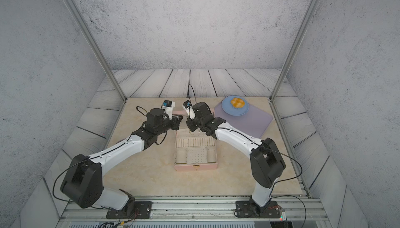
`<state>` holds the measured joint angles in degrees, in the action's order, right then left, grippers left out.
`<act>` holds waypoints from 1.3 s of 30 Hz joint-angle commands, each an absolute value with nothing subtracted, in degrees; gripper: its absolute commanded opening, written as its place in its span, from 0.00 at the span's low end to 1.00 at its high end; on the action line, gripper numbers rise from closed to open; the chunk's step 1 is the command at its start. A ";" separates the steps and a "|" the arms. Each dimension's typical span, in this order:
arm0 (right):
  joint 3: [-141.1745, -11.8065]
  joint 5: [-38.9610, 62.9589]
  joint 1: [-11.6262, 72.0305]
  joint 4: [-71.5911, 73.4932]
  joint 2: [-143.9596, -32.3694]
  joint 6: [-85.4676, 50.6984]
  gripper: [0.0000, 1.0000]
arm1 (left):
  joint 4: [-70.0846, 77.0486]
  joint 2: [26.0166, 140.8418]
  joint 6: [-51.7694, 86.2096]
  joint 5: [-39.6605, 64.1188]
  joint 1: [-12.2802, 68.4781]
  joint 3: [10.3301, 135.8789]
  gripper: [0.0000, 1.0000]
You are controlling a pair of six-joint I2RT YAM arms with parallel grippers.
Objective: Put jewelry chain into jewelry box
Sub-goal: Hang the necklace on the jewelry box clasp.
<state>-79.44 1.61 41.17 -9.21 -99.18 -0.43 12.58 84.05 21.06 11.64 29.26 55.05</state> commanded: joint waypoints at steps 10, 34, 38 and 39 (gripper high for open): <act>-77.62 1.44 40.96 -10.74 -93.66 -3.14 0.27 | 9.97 85.34 22.46 11.78 30.01 53.92 0.00; -75.89 -0.51 40.87 -9.84 -88.24 31.11 0.77 | 11.17 85.30 22.42 8.10 31.82 52.19 0.00; -79.91 -1.70 40.87 -12.37 -90.46 36.02 0.78 | 11.33 85.60 22.32 7.30 31.81 52.59 0.00; -80.70 -1.84 40.88 -12.98 -90.72 36.48 0.78 | 11.46 85.71 22.32 7.25 31.82 52.69 0.01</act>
<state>-77.45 0.16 41.06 -11.00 -90.56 30.39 10.72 84.82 22.35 8.19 31.66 52.34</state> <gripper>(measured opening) 0.775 0.054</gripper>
